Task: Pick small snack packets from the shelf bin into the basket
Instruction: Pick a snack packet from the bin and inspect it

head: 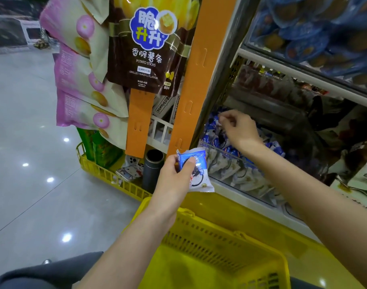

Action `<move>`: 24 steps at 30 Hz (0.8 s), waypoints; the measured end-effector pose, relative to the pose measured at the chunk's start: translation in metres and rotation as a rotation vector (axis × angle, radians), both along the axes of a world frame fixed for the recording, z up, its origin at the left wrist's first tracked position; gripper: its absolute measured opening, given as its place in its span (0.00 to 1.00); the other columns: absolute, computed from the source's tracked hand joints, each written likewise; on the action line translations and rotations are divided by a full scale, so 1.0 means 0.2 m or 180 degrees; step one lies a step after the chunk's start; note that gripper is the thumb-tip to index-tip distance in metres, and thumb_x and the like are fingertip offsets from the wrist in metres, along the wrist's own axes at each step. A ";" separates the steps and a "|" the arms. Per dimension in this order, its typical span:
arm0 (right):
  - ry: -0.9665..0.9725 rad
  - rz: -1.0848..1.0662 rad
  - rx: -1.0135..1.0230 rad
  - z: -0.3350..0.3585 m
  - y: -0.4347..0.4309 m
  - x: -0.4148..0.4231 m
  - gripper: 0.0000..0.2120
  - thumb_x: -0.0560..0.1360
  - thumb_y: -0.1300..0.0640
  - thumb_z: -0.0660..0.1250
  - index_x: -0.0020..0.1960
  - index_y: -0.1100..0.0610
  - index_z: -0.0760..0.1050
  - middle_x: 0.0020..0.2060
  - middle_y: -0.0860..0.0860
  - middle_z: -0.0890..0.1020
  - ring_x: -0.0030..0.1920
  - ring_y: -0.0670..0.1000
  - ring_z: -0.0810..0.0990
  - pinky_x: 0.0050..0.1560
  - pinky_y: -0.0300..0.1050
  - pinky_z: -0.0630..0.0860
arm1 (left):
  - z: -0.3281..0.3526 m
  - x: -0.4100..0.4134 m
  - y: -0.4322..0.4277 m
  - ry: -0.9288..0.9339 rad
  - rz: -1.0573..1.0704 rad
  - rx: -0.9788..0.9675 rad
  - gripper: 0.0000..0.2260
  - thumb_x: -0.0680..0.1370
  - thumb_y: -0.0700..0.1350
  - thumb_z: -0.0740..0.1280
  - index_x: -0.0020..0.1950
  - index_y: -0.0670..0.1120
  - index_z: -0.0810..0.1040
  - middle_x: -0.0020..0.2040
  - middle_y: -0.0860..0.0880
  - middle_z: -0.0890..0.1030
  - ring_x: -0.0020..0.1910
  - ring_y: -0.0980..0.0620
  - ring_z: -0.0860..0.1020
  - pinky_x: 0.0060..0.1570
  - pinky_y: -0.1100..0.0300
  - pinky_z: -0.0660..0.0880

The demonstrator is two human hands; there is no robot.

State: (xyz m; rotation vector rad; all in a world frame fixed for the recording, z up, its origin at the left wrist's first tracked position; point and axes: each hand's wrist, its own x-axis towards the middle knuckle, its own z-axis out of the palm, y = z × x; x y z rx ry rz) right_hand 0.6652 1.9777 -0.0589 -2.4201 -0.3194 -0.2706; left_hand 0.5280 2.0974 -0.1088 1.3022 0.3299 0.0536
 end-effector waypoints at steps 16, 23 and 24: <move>0.1485 0.0289 0.1667 -0.22 -0.33 -0.65 0.05 0.74 0.62 0.67 0.41 0.60 0.80 0.36 0.54 0.81 0.34 0.44 0.79 0.37 0.38 0.79 | -0.10 -0.12 -0.22 -0.0278 -0.1112 0.0564 0.09 0.78 0.35 0.61 0.58 0.42 0.72 0.49 0.48 0.79 0.31 0.67 0.76 0.29 0.74 0.70; 0.1626 0.0071 0.2259 -0.33 -0.38 -0.69 0.08 0.74 0.64 0.67 0.36 0.58 0.77 0.24 0.45 0.80 0.26 0.39 0.77 0.28 0.31 0.73 | -0.15 -0.12 -0.28 -0.0193 -0.1109 0.0689 0.04 0.76 0.41 0.66 0.50 0.42 0.76 0.46 0.45 0.82 0.39 0.55 0.79 0.39 0.64 0.75; 0.1575 0.0140 0.2196 -0.35 -0.38 -0.70 0.09 0.74 0.63 0.67 0.35 0.56 0.78 0.25 0.45 0.80 0.27 0.39 0.77 0.29 0.31 0.74 | -0.16 -0.12 -0.28 -0.0205 -0.1024 0.0699 0.04 0.76 0.43 0.66 0.46 0.42 0.76 0.41 0.46 0.81 0.35 0.58 0.78 0.36 0.68 0.73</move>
